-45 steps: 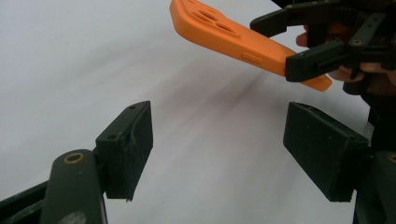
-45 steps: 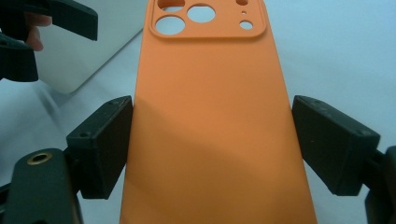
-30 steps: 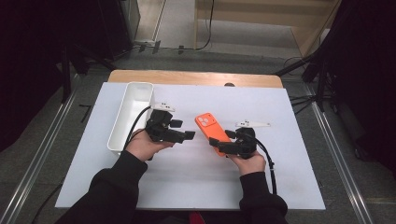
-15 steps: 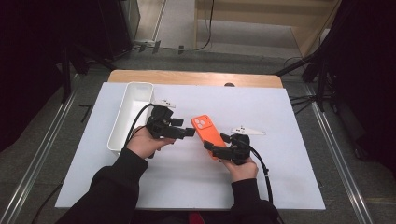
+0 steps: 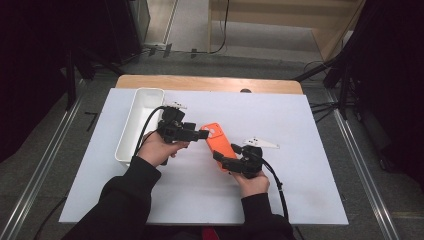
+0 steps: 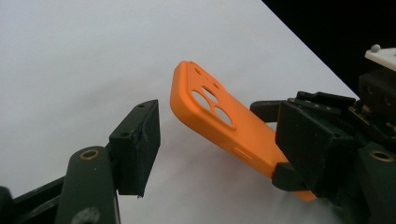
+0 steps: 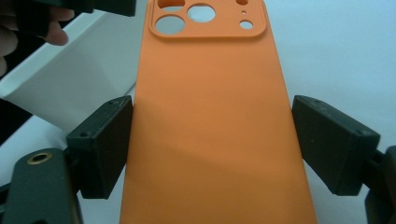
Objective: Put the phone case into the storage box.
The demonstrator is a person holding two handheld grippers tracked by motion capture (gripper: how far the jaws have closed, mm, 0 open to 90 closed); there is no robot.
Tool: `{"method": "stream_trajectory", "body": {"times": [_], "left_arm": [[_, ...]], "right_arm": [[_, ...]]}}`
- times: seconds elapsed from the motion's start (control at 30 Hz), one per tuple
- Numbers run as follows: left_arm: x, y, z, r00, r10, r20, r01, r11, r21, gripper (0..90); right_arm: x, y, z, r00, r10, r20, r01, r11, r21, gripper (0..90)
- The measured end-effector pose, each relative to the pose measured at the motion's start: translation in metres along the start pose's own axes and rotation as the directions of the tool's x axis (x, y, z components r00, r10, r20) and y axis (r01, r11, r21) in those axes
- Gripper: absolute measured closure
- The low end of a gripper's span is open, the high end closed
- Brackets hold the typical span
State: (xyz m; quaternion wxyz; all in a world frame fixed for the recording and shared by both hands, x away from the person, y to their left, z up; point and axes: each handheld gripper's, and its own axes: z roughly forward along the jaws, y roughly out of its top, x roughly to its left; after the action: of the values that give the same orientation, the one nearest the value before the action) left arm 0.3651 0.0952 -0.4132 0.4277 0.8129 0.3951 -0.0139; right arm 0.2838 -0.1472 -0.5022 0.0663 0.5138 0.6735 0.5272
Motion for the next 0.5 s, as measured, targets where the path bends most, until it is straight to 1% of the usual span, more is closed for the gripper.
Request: {"method": "stream_trajectory", "body": {"times": [0.07, 0.1, 0.37, 0.4, 0.5], "left_arm": [[0.0006, 0.0009, 0.0009, 0.9999, -0.012, -0.004, 0.012, 0.9999, 0.0, 31.5], [0.0013, 0.0016, 0.0011, 0.9998, -0.016, -0.008, 0.016, 0.9999, 0.005, 33.0], [0.0049, 0.0054, 0.0049, 0.9982, -0.058, -0.016, 0.058, 0.9983, 0.002, 34.1], [0.0052, 0.0058, 0.0053, 0.9976, -0.065, -0.021, 0.065, 0.9979, 0.005, 35.6], [0.0067, 0.0064, 0.007, 0.9967, -0.079, -0.02, 0.079, 0.9969, -0.001, 35.8]], "right_arm": [[0.0023, -0.0006, 0.0012, 0.9999, -0.011, 0.005, 0.011, 1.0, -0.013, 14.9], [0.0031, -0.0008, 0.0015, 0.9999, -0.013, 0.003, 0.013, 1.0, -0.016, 14.9], [0.0069, -0.0056, 0.0048, 0.9999, 0.015, 0.007, -0.015, 0.999, -0.049, 14.9], [0.0072, -0.0061, 0.0047, 0.9998, 0.021, 0.006, -0.021, 0.998, -0.054, 14.9], [0.0082, -0.0075, 0.0049, 0.9995, 0.029, 0.008, -0.029, 0.997, -0.065, 14.9]]}}
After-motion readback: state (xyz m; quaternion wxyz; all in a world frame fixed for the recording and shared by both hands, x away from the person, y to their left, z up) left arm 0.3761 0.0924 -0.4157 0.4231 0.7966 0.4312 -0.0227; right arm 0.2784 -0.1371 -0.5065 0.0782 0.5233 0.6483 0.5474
